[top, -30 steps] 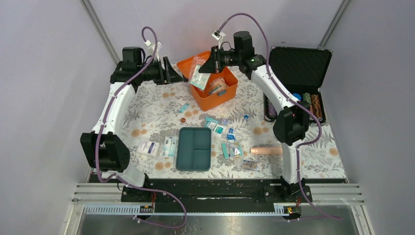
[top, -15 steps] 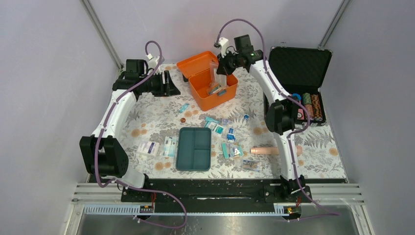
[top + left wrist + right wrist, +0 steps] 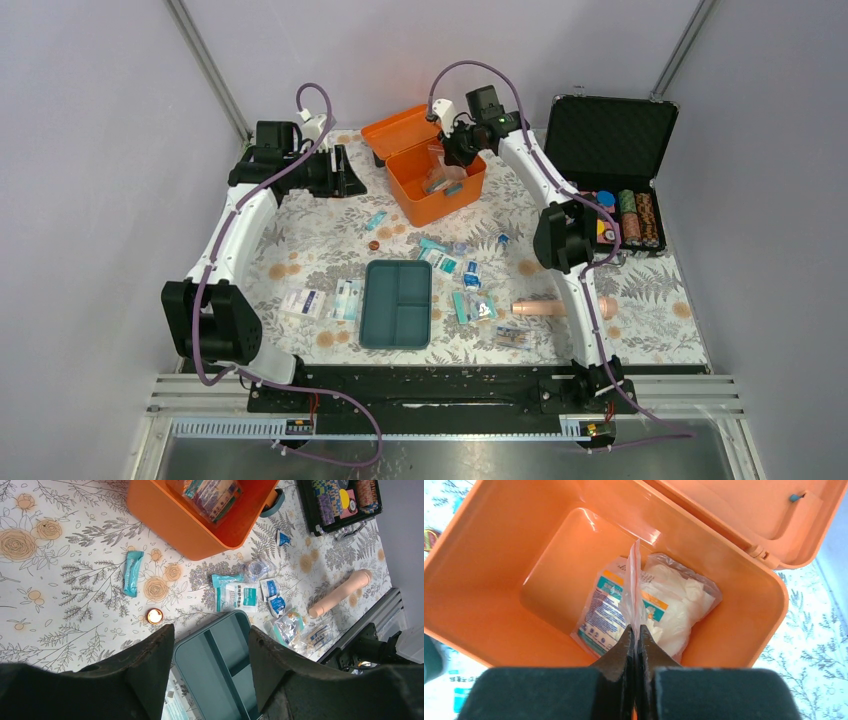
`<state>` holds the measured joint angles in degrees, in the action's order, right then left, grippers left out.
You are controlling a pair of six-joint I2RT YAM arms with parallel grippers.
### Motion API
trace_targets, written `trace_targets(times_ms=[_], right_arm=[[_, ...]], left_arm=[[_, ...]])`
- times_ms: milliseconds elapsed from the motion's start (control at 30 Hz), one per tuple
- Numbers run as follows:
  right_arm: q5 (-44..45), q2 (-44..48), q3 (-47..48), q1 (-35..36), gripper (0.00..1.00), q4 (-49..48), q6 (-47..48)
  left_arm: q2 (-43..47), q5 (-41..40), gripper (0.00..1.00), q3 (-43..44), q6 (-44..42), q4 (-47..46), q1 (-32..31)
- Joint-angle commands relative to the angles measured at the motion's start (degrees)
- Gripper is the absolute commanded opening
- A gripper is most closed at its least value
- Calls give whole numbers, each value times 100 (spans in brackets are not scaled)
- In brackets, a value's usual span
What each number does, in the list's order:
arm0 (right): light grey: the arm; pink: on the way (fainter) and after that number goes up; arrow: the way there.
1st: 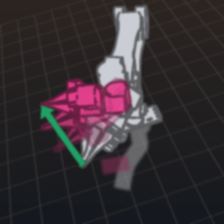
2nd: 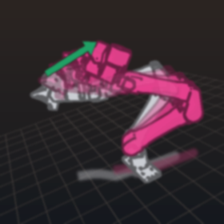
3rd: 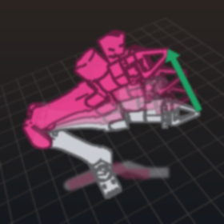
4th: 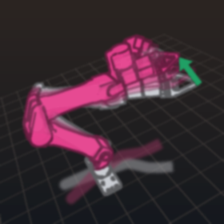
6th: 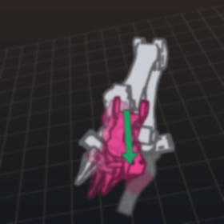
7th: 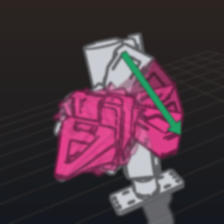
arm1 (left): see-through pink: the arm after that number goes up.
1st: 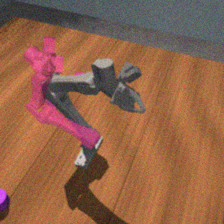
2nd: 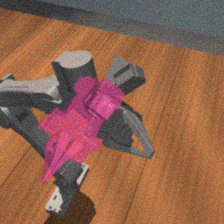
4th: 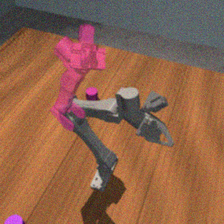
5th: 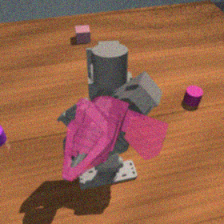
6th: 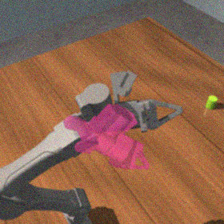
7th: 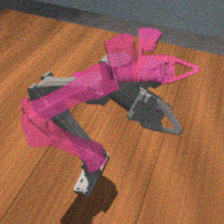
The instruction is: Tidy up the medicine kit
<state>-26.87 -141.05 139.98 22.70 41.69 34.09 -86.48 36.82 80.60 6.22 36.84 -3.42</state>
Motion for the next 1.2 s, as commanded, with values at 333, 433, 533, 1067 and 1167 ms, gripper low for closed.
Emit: trace_targets(times_ms=[333, 433, 533, 1067, 1167], right_arm=[[259, -73, -110, 61, 19, -142, 1252], [609, -24, -303, 125, 29, -561, 1442], [1108, 71, -581, 226, 41, -1026, 1742], [1832, 517, -1184, 367, 67, -2248, 2067], [1912, 537, -1130, 367, 70, -2293, 2095]], left_arm=[[231, -200, 56, 46, -231, 46, 17], [234, -235, 56, 43, -278, 93, 17], [231, -278, 56, 26, -318, 104, 17], [302, -368, 56, -100, -368, 129, 17], [307, -376, 56, -112, -368, 128, 17]])
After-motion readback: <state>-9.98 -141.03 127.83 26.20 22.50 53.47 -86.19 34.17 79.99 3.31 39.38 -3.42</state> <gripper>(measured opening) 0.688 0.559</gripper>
